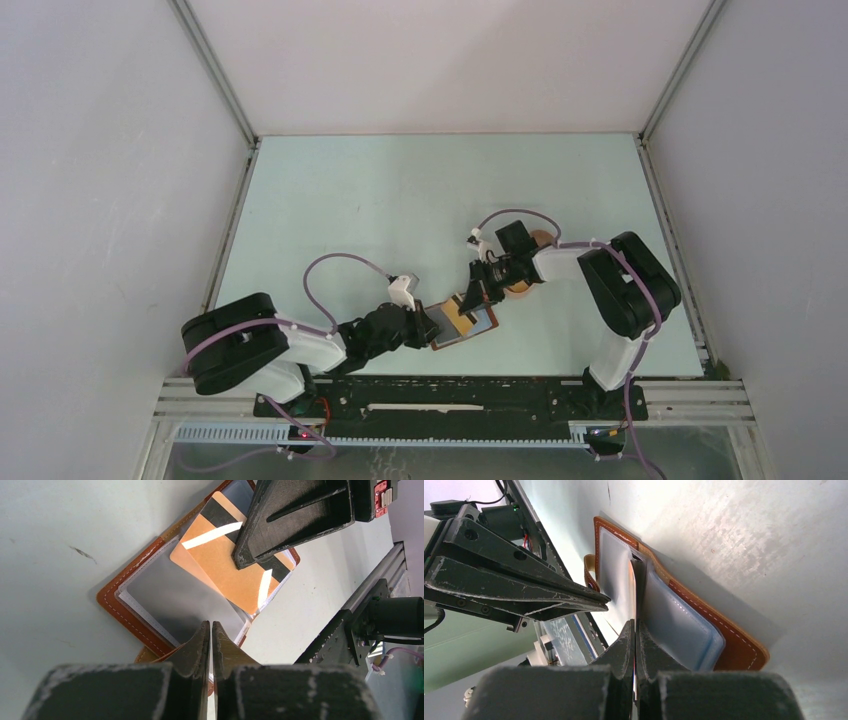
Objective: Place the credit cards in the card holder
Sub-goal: Insert the credit card into the card holder.
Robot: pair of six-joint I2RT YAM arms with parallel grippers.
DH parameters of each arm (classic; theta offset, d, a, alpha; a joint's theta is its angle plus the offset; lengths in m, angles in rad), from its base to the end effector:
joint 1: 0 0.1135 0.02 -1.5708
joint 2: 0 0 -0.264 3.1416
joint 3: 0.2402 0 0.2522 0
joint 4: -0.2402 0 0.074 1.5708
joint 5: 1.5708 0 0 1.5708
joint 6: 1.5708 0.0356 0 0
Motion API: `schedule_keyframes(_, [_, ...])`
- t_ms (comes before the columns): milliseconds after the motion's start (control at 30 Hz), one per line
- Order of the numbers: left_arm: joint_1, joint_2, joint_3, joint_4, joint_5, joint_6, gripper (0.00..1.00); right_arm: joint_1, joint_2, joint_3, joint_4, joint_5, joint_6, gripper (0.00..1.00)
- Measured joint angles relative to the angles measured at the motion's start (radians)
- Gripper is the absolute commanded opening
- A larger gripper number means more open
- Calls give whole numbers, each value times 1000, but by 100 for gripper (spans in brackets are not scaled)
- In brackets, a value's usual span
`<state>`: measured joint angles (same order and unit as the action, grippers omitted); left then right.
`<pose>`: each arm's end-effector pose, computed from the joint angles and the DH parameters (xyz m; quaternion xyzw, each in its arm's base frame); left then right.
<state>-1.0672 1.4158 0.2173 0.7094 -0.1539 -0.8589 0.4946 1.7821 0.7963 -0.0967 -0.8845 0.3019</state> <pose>0.1112 -0.1906 0.1167 0.0495 0.8542 -0.3838 0.3472 0.2562 0.1695 0.1153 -0.1873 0.8630 0.4675 0.0403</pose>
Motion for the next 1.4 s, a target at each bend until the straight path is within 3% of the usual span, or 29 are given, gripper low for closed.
schedule_keyframes(1400, [2, 24, -29, 71, 1, -41, 7, -2, 3, -122, 266, -39, 124, 0])
